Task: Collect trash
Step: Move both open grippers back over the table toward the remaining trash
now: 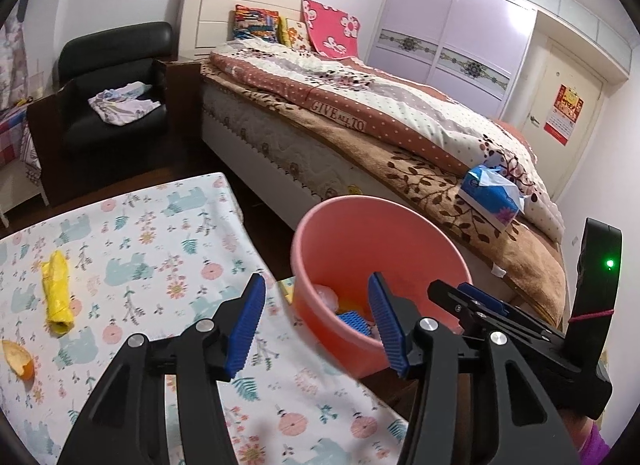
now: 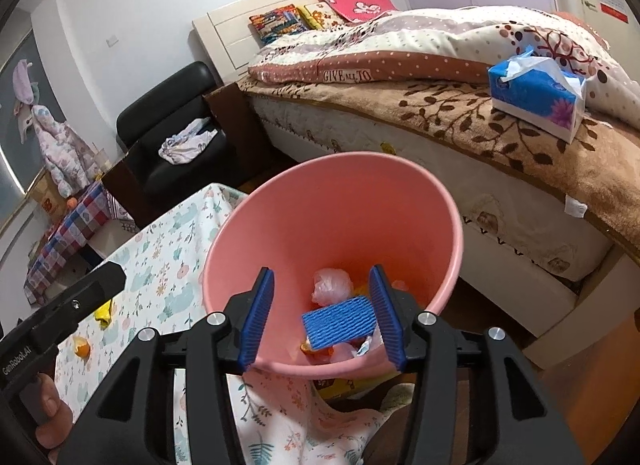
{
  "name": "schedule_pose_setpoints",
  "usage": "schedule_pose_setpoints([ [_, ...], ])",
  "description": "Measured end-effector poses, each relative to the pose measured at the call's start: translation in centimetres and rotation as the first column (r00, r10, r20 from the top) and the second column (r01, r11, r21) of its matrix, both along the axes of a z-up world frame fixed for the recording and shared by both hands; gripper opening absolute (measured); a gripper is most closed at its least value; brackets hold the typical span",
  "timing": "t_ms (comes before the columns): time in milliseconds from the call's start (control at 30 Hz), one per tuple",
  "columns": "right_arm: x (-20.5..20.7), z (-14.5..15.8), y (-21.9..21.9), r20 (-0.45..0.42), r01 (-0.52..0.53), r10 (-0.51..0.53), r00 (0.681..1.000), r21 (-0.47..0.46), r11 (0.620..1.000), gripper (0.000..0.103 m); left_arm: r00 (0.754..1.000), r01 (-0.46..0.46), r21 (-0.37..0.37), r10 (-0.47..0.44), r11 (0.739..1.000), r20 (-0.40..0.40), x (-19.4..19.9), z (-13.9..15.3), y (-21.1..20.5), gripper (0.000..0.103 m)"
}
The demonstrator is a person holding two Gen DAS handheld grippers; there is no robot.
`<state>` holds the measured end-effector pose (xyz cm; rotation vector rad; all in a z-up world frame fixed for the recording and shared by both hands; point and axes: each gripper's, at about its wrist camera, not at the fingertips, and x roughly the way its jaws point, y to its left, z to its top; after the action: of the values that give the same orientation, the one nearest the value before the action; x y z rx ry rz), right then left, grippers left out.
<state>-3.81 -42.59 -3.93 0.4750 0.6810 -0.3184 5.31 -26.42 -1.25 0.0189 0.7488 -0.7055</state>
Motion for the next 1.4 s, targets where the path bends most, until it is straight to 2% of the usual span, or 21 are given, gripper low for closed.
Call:
schedule_pose_setpoints([
  [400, 0.8, 1.4, 3.5, -0.015, -0.053, 0.052, 0.999, -0.068, 0.996, 0.05, 0.996, -0.094, 0.004, 0.094, 0.996, 0.0, 0.6, 0.0, 4.9, 0.053],
  [700, 2.3, 1.9, 7.3, -0.033, -0.12, 0.117, 0.993, -0.1, 0.988, 0.05, 0.977, -0.211, 0.007, 0.211, 0.977, 0.006, 1.3, -0.3, 11.0, 0.053],
  [900, 3.2, 2.1, 9.8, -0.031, -0.157, 0.155, 0.987, -0.11, 0.981, 0.05, 0.95, -0.313, 0.016, 0.313, 0.95, 0.027, 1.5, -0.5, 16.1, 0.053],
  [1100, 3.7, 2.1, 12.1, -0.004, -0.198, 0.199, 0.98, -0.106, 0.974, 0.05, 0.91, -0.415, 0.047, 0.413, 0.909, 0.037, 1.3, -1.3, 22.3, 0.053],
  [1267, 4.5, 1.8, 13.9, -0.007, -0.249, 0.25, 0.968, -0.108, 0.962, 0.05, 0.874, -0.485, 0.065, 0.486, 0.872, 0.005, 1.0, -2.9, 27.2, 0.053],
  [1400, 5.0, 1.5, 15.3, -0.012, -0.289, 0.289, 0.957, -0.112, 0.951, 0.05, 0.847, -0.525, 0.08, 0.529, 0.847, -0.047, 1.2, -4.4, 29.2, 0.053],
])
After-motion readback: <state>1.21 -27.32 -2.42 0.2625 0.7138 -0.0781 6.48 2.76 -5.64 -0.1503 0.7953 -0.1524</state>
